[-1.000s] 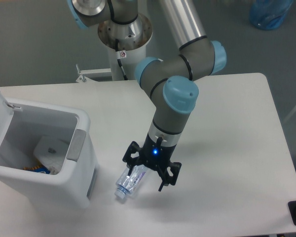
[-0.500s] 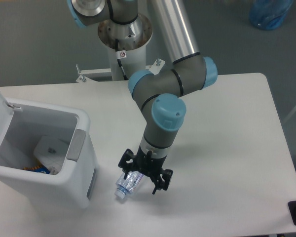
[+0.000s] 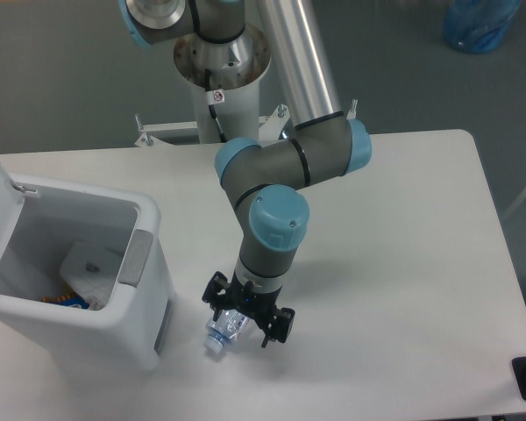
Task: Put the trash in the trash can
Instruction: 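Lower the gripper and close it around the bottle's cap end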
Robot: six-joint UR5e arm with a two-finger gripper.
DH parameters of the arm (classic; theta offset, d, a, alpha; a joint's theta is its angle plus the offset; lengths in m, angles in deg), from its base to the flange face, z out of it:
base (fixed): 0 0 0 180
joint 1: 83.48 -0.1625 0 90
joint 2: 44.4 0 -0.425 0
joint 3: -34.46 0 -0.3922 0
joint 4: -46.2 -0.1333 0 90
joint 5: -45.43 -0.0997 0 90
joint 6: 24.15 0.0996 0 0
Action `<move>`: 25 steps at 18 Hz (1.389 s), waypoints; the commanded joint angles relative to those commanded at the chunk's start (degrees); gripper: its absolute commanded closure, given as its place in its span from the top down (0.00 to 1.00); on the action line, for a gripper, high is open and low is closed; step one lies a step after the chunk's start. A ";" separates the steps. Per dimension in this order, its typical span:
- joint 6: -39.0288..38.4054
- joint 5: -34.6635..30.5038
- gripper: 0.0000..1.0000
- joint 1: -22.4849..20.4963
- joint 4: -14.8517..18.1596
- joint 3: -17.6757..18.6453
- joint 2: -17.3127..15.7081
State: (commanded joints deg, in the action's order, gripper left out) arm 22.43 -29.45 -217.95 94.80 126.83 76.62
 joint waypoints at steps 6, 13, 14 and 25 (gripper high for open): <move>-0.18 -2.01 1.00 1.23 0.00 0.53 1.05; -0.26 -5.79 1.00 2.11 -0.17 0.36 2.72; -0.26 -7.37 1.00 2.55 -0.18 0.09 2.99; -0.26 -11.07 0.73 3.17 -0.35 -0.79 3.87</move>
State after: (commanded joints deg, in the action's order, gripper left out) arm 22.17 -40.53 -214.79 94.45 126.04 80.49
